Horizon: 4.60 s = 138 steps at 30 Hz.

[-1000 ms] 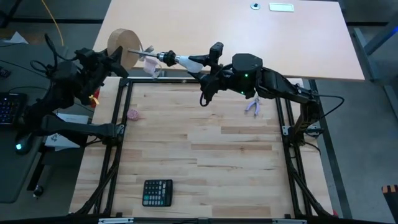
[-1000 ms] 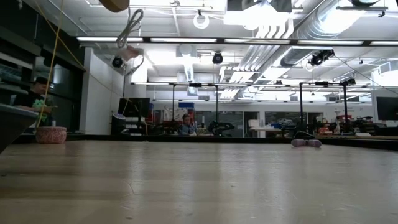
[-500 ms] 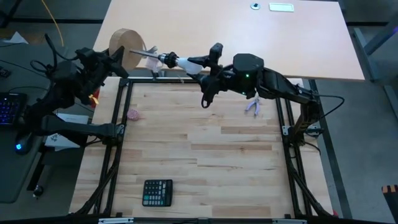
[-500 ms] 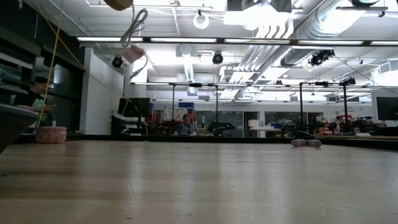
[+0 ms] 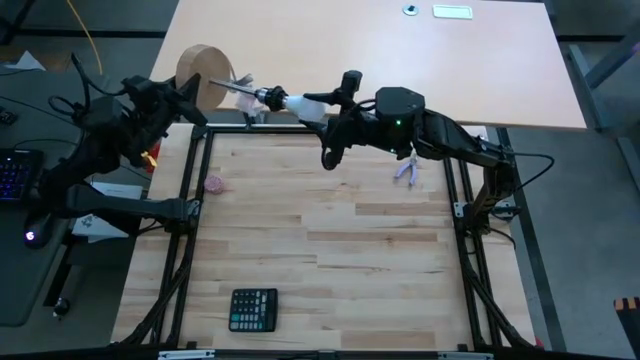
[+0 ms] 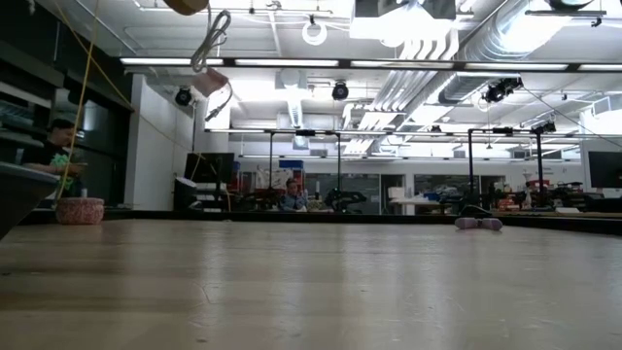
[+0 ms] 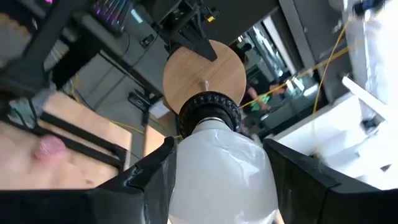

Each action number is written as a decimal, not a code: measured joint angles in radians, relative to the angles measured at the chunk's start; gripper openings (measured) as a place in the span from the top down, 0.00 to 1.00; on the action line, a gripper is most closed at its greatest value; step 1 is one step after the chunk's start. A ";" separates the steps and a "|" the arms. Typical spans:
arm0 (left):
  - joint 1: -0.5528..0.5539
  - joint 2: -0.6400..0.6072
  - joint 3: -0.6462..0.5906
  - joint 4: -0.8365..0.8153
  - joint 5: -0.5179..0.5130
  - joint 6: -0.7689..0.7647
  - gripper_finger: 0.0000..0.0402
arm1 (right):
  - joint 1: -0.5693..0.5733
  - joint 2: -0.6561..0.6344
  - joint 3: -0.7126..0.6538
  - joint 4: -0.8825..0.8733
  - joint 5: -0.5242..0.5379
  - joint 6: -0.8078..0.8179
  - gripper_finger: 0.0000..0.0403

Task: Screw lightbulb
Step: Insert the white lightbulb into the brown lamp

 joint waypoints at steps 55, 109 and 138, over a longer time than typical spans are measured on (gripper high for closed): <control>0.000 -0.034 0.001 0.117 0.079 -0.026 0.70 | -0.007 0.001 0.000 0.131 -0.056 0.257 0.46; -0.001 -0.043 -0.001 -0.317 -0.030 -0.050 0.70 | -0.014 -0.011 0.000 -0.221 0.049 0.512 0.46; -0.014 0.289 -0.079 -1.266 0.556 -0.522 0.71 | -0.115 0.019 0.001 -0.538 -0.152 0.702 0.46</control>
